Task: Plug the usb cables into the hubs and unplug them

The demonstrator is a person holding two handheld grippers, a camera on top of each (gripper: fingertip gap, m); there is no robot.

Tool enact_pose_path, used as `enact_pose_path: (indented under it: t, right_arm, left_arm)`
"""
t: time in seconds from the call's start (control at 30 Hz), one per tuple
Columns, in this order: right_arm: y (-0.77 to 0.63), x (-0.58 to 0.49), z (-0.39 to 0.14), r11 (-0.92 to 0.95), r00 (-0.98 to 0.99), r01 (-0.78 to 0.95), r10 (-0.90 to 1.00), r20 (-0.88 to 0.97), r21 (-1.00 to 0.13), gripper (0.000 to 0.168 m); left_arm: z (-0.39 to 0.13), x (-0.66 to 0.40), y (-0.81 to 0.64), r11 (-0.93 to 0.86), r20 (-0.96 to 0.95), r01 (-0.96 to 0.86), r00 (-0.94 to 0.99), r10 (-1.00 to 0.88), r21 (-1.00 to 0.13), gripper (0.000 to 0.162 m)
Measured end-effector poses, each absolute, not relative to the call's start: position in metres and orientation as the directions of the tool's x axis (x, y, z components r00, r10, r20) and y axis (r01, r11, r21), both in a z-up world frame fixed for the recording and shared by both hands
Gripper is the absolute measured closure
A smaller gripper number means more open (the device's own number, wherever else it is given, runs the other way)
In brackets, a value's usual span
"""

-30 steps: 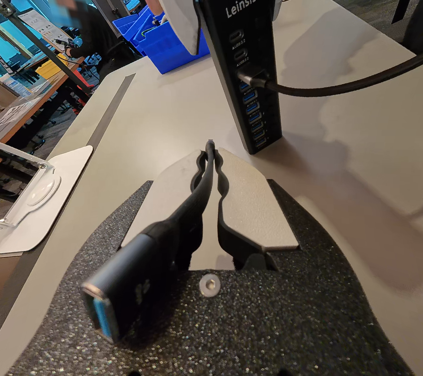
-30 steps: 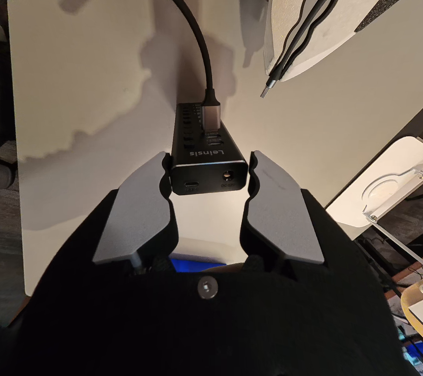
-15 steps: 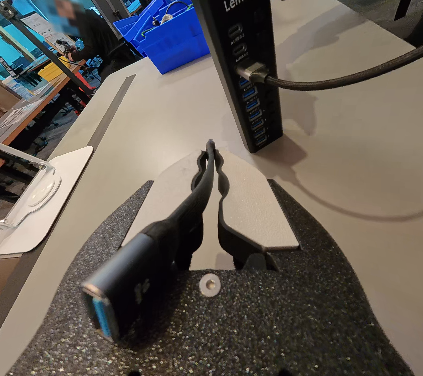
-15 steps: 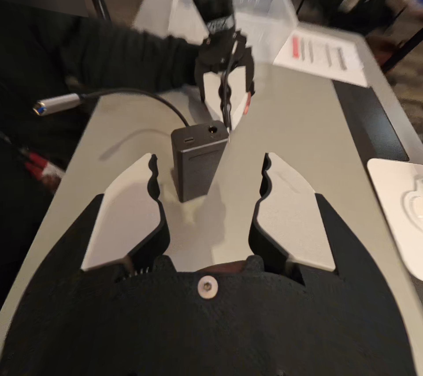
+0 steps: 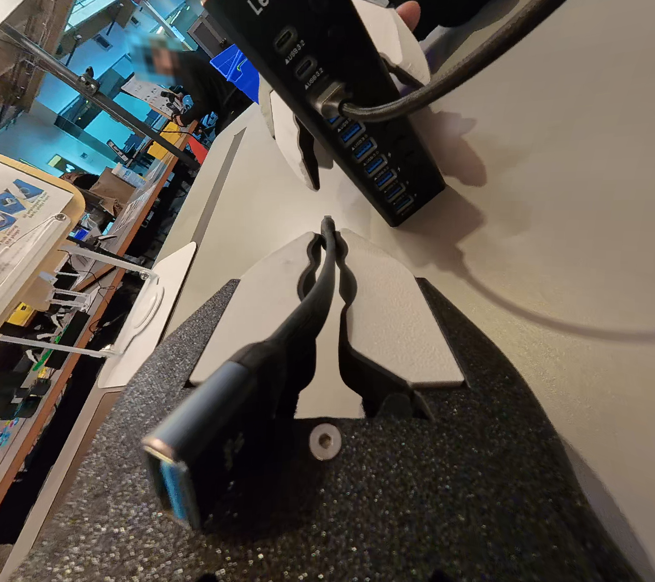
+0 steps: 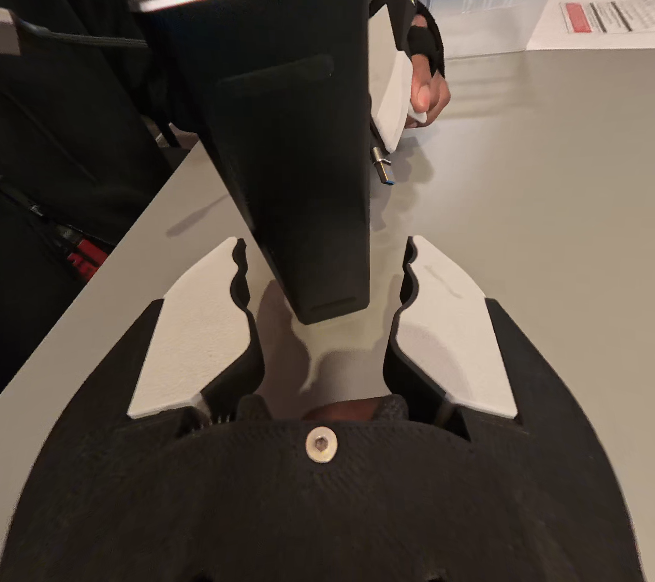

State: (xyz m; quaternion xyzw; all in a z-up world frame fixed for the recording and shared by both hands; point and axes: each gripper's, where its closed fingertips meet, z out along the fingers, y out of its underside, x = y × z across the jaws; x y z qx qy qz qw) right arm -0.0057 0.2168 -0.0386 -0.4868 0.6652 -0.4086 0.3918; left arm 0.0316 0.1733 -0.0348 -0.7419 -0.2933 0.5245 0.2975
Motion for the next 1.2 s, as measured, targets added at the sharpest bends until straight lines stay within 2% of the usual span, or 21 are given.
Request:
enact_pose_path:
  t: [0.17,0.23,0.27,0.4,0.63,0.93,1.2]
  right_arm:
    - [0.218,0.002,-0.039,0.145,-0.203,-0.346,-0.976,-0.077,-0.927,0.091]
    - [0.218,0.004,-0.04,0.128,-0.208,-0.352,-0.977,-0.056,-0.927,0.106]
    - [0.218,0.005,-0.04,0.122,-0.211,-0.352,-0.976,-0.049,-0.928,0.108]
    - [0.211,0.002,-0.037,0.173,-0.221,-0.322,-0.97,-0.104,-0.931,0.109]
    - [0.207,-0.008,-0.017,0.232,-0.187,-0.163,-0.962,-0.201,-0.959,0.109]
    - [0.213,-0.004,-0.011,0.247,-0.132,-0.121,-0.964,-0.231,-0.961,0.109]
    - [0.227,-0.004,-0.007,0.272,-0.022,-0.105,-0.962,-0.271,-0.957,0.109]
  left_arm:
    - [-0.038,0.03,0.174,-0.642,-0.59,0.124,0.297,0.751,-0.756,0.155]
    - [-0.04,0.028,0.176,-0.641,-0.585,0.123,0.307,0.751,-0.758,0.155]
    - [-0.04,0.027,0.178,-0.642,-0.585,0.119,0.311,0.749,-0.758,0.155]
    - [-0.038,0.025,0.183,-0.646,-0.592,0.104,0.31,0.744,-0.757,0.155]
    - [-0.025,0.015,0.195,-0.669,-0.642,0.034,0.25,0.725,-0.742,0.155]
    - [-0.004,0.001,0.212,-0.856,-0.852,0.015,0.088,0.516,-0.517,0.155]
    - [-0.002,0.0,0.229,-0.906,-0.904,-0.029,0.095,0.418,-0.422,0.155]
